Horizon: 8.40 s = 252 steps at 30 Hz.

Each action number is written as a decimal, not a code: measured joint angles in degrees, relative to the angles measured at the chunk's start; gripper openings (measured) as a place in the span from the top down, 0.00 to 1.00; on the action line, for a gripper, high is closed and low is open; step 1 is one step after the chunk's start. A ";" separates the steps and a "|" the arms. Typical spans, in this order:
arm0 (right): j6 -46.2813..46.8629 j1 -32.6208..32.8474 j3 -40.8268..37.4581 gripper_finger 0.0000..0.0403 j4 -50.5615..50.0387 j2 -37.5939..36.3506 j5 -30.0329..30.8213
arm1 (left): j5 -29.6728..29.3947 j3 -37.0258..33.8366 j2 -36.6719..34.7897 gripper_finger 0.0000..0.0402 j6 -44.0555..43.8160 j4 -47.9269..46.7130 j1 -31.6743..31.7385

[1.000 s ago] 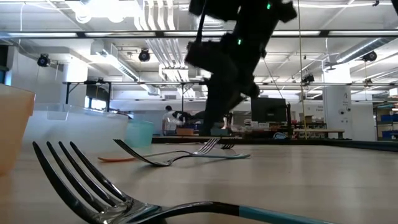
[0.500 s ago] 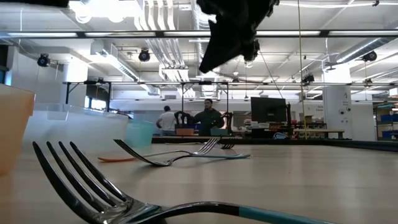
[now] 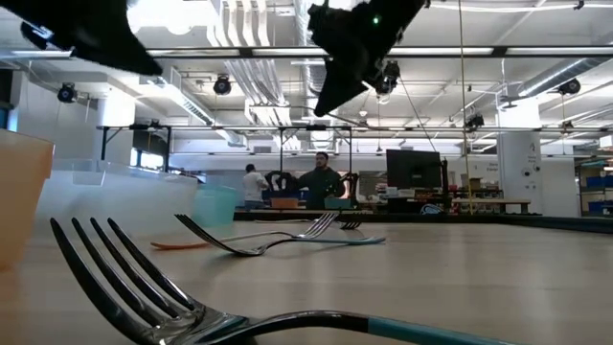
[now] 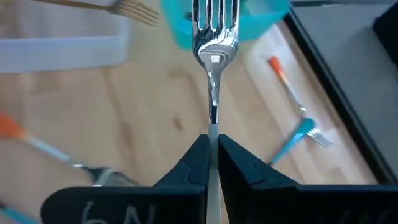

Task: Sort silverware by color (type)
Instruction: Put the orange fork into the orange bin, then put the blue fork into the blue bin

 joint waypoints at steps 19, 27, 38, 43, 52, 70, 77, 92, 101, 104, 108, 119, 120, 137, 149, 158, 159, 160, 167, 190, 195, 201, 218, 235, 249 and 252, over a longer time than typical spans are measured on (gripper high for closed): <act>-3.59 -9.16 -1.73 0.97 -0.49 0.00 -0.78 | 35.08 -18.99 -24.93 0.81 93.31 71.14 18.40; -5.10 -8.89 -2.40 0.97 4.48 0.00 -6.08 | 35.02 -39.20 -31.65 0.81 99.57 112.43 27.84; -16.50 -8.08 -8.38 0.97 34.46 0.00 -6.07 | 34.51 -51.27 -25.45 0.81 95.69 156.20 34.78; -20.02 -8.15 -11.67 0.97 48.05 0.00 -5.99 | 34.49 -48.26 -21.50 0.81 96.62 156.22 35.74; -21.62 -8.54 -15.15 0.97 52.58 0.00 -5.90 | 35.02 -40.94 -14.45 0.71 105.28 155.89 35.92; -29.08 -8.54 -18.34 0.97 59.29 0.00 -5.30 | 29.91 -30.73 -3.09 0.55 109.33 155.91 38.60; -30.29 -8.35 -18.36 0.97 59.53 0.00 -5.01 | 27.07 -29.46 -2.62 0.55 113.91 156.78 38.88; -32.00 -7.89 -18.45 0.97 60.80 0.00 -4.53 | 24.69 -25.97 -3.22 0.76 115.14 152.09 39.97; -32.06 -7.89 -18.45 0.97 61.30 0.00 -4.74 | 27.08 -25.95 -3.65 0.98 115.11 152.09 39.99; -31.31 -7.89 -18.43 0.97 61.27 0.00 -4.70 | 27.61 -25.90 -3.72 0.99 115.09 152.11 39.97; -31.14 -7.91 -18.43 0.96 61.12 0.00 -4.76 | 27.61 -25.90 -3.72 1.00 115.24 152.09 39.97; -33.93 -7.97 -18.43 0.70 58.07 -0.11 -4.19 | 14.74 -26.54 -9.83 1.00 125.56 149.16 39.06; -33.51 -8.02 -18.43 0.68 57.16 -0.11 -3.91 | 13.79 -26.64 -11.43 1.00 125.74 146.61 38.42; -20.10 -13.27 -18.43 0.71 42.41 -0.11 0.55 | 36.28 -1.94 -35.06 1.00 51.19 37.71 10.91; -16.20 -13.94 -18.43 0.73 42.35 -0.04 0.39 | 63.67 10.96 -15.00 1.00 27.74 28.96 -6.36; -16.13 -13.92 -18.43 0.72 40.88 -0.04 0.39 | 69.54 16.85 -5.02 1.00 29.35 19.44 -9.63; -15.78 -13.92 -18.43 0.71 40.26 -0.04 0.39 | 69.54 16.85 -4.59 1.00 29.29 19.25 -9.60; -15.35 -13.92 -18.43 0.71 39.77 -0.04 0.39 | 69.56 16.86 -4.25 1.00 29.28 19.55 -9.60; -14.38 -13.92 -18.43 0.68 35.72 -0.02 -0.58 | 69.76 16.84 -3.94 1.00 28.47 19.97 -9.62; -0.78 -13.94 -17.27 0.66 28.70 0.00 -12.22 | 60.49 16.81 -1.82 0.78 46.38 17.03 -7.85; -3.20 -12.59 -17.14 0.67 19.62 0.00 -33.36 | 51.89 16.76 -1.85 0.76 56.07 15.90 -4.59; -18.94 -5.26 -17.14 0.70 10.90 0.00 -41.06 | 42.07 16.76 -1.93 0.76 63.23 15.79 -2.68; -25.61 5.81 -15.30 0.69 23.06 10.18 -30.15 | 34.63 16.76 -2.33 0.76 63.84 15.72 -2.83; -20.07 5.71 -8.67 0.70 23.54 20.00 -33.21 | 35.09 16.74 -2.60 0.76 63.42 15.48 -3.24; -15.96 5.67 -3.86 0.97 17.71 21.41 -32.74 | 34.98 16.78 -2.63 0.76 56.23 16.73 -3.24; -17.45 5.73 -2.36 0.97 12.05 20.39 -33.48 | 34.96 17.19 -2.63 0.76 56.34 16.71 -3.24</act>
